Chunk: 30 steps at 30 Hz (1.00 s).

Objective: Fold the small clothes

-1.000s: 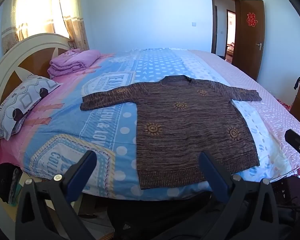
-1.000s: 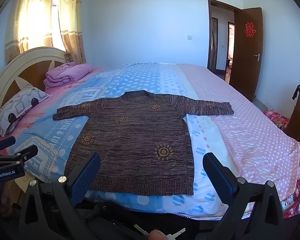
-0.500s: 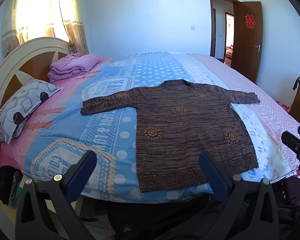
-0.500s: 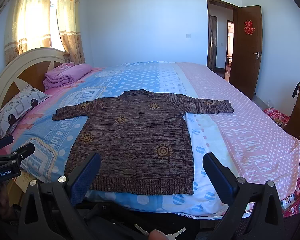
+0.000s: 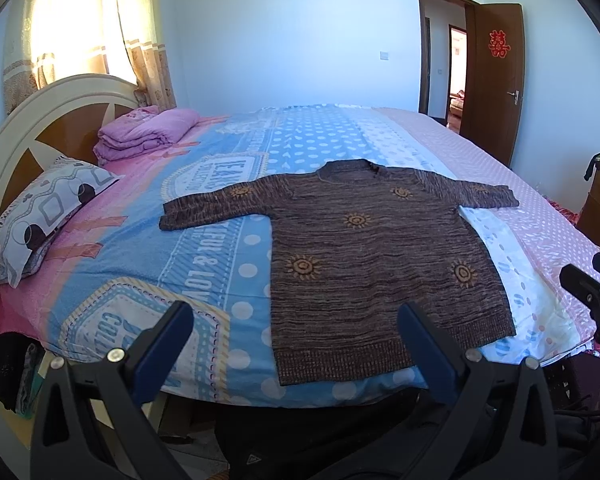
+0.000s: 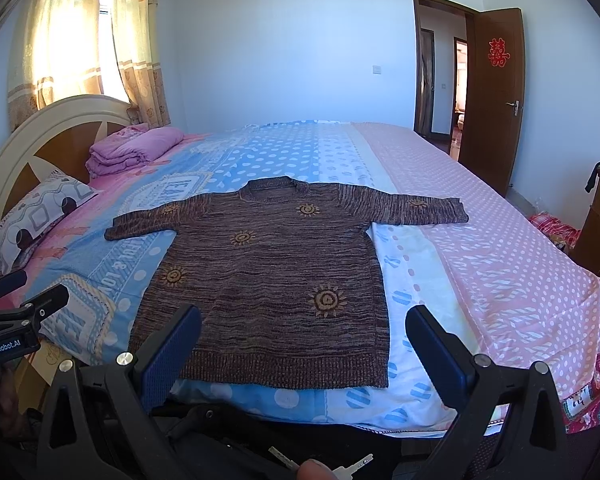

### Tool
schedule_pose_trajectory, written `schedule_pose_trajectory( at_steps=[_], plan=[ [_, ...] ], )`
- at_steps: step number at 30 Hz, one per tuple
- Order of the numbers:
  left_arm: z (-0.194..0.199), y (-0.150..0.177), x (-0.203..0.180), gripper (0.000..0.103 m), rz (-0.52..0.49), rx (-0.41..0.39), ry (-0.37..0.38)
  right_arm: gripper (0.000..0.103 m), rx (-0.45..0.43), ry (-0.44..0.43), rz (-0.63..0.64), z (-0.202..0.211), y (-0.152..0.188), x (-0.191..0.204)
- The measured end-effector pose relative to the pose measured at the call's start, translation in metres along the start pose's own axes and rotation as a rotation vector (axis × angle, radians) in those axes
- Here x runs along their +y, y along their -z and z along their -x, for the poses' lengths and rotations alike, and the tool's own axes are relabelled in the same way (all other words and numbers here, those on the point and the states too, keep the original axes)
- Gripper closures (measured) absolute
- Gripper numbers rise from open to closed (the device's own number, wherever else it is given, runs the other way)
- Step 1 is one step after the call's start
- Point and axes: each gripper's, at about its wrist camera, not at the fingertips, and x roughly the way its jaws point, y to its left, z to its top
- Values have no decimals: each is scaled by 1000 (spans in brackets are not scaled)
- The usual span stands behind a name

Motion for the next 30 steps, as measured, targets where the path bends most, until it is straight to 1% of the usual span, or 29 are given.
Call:
schedule_pose_trajectory(
  at_steps=[30],
  plan=[
    [-3, 3, -4, 0, -3, 5, 4, 1, 19, -7, -5, -6, 2, -1]
  ],
)
